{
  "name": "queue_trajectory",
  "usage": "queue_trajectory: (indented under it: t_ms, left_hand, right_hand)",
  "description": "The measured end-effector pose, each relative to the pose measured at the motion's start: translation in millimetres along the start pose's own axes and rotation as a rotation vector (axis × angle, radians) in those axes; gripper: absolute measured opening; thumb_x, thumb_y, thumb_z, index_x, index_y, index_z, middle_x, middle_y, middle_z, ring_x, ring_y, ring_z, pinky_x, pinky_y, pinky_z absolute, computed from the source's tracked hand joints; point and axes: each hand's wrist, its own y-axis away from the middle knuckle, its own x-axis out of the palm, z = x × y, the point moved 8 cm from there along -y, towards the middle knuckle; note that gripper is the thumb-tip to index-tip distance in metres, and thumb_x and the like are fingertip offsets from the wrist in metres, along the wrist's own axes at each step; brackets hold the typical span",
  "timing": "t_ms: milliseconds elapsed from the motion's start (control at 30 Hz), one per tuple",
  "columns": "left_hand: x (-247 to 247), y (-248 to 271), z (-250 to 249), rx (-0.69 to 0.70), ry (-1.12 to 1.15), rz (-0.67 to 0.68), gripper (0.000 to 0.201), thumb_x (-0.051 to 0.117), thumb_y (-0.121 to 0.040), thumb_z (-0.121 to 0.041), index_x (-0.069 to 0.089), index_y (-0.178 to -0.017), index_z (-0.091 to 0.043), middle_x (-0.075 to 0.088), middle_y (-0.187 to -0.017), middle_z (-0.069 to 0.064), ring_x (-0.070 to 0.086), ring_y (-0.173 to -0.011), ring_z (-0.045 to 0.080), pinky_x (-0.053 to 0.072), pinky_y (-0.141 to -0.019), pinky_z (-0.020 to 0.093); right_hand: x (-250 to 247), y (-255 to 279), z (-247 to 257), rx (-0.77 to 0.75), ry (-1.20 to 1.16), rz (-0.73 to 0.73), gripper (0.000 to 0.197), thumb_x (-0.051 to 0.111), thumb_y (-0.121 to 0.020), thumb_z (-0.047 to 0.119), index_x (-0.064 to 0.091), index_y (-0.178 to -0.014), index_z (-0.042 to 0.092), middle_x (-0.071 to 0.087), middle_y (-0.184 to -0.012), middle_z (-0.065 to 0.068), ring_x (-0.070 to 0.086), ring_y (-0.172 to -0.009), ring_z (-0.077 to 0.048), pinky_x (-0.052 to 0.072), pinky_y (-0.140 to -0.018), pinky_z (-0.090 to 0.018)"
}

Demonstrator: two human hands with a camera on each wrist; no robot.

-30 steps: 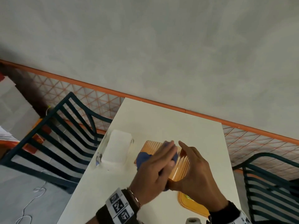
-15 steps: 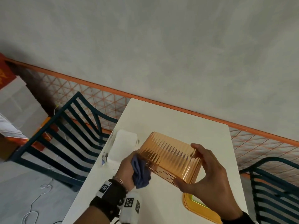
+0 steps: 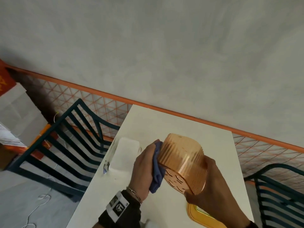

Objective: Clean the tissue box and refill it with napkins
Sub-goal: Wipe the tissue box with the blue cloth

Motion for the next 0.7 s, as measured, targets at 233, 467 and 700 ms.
queue_trajectory:
  t_ms: [233, 467, 700]
  left_hand:
    - [25, 17, -28, 0.188, -0.309, 0.036, 0.031, 0.041, -0.105, -0.038, 0.054, -0.133, -0.045, 0.066, -0.111, -0.037, 0.065, -0.104, -0.013, 0.055, -0.074, 0.010]
    - [40, 43, -73, 0.677, -0.666, -0.024, 0.049, 0.042, -0.107, -0.031, 0.043, -0.153, -0.015, 0.043, -0.160, -0.007, 0.036, -0.149, 0.007, 0.037, -0.116, 0.020]
    - [85, 68, -83, 1.033, -0.872, 0.246, 0.040, 0.053, -0.104, -0.021, 0.057, -0.144, -0.012, 0.046, -0.158, 0.002, 0.035, -0.151, 0.020, 0.038, -0.119, 0.040]
  right_hand:
    - [-19, 3, 6, 0.008, -0.098, -0.139, 0.120, 0.102, -0.043, 0.037, 0.026, -0.136, 0.042, 0.039, -0.114, 0.037, 0.058, -0.085, -0.001, 0.044, -0.087, -0.015]
    - [-31, -6, 18, -0.019, -0.018, -0.204, 0.118, 0.102, -0.038, 0.037, 0.039, -0.137, 0.019, 0.055, -0.115, 0.006, 0.059, -0.091, -0.015, 0.050, -0.079, -0.018]
    - [-38, -6, 52, -0.210, 0.070, -0.297, 0.090, 0.085, -0.066, 0.050, 0.045, -0.136, 0.010, 0.065, -0.116, -0.014, 0.066, -0.095, -0.029, 0.051, -0.079, -0.029]
